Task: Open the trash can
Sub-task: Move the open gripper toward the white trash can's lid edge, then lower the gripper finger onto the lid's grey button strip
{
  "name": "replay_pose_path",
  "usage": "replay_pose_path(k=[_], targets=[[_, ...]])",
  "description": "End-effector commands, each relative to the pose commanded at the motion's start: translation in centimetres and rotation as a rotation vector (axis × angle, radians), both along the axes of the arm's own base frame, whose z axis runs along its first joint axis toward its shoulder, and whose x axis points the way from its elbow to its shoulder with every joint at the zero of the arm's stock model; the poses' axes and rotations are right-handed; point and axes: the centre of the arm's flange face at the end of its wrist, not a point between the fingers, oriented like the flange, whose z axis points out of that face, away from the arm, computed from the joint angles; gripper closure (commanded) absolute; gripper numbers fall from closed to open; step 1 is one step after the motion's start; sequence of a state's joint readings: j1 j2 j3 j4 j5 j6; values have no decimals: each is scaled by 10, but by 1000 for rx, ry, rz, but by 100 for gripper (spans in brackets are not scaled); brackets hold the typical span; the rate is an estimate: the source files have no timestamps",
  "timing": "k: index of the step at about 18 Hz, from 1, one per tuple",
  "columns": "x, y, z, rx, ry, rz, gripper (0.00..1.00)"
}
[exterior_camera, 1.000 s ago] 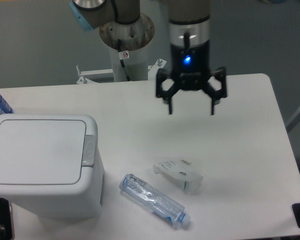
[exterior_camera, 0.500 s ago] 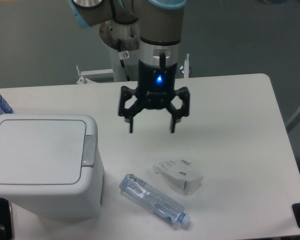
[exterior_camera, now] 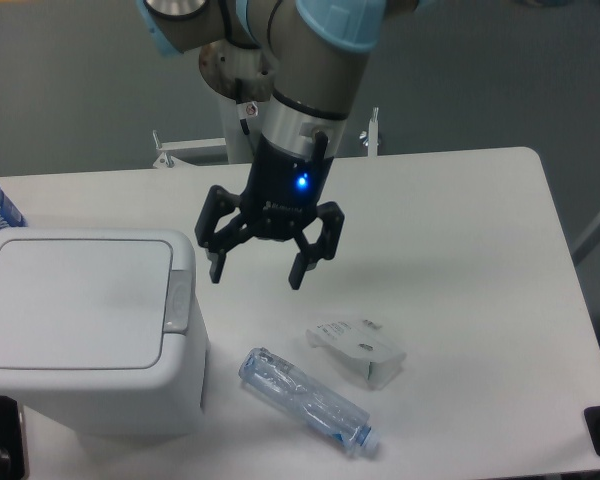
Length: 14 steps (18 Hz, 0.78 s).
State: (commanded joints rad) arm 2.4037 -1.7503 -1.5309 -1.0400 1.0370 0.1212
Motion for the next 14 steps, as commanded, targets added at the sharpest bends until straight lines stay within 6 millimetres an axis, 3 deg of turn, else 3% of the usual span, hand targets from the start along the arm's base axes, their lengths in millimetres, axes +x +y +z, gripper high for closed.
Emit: replay_pose_path(k=[14], targets=[[9, 14, -11, 1, 7, -26, 0]])
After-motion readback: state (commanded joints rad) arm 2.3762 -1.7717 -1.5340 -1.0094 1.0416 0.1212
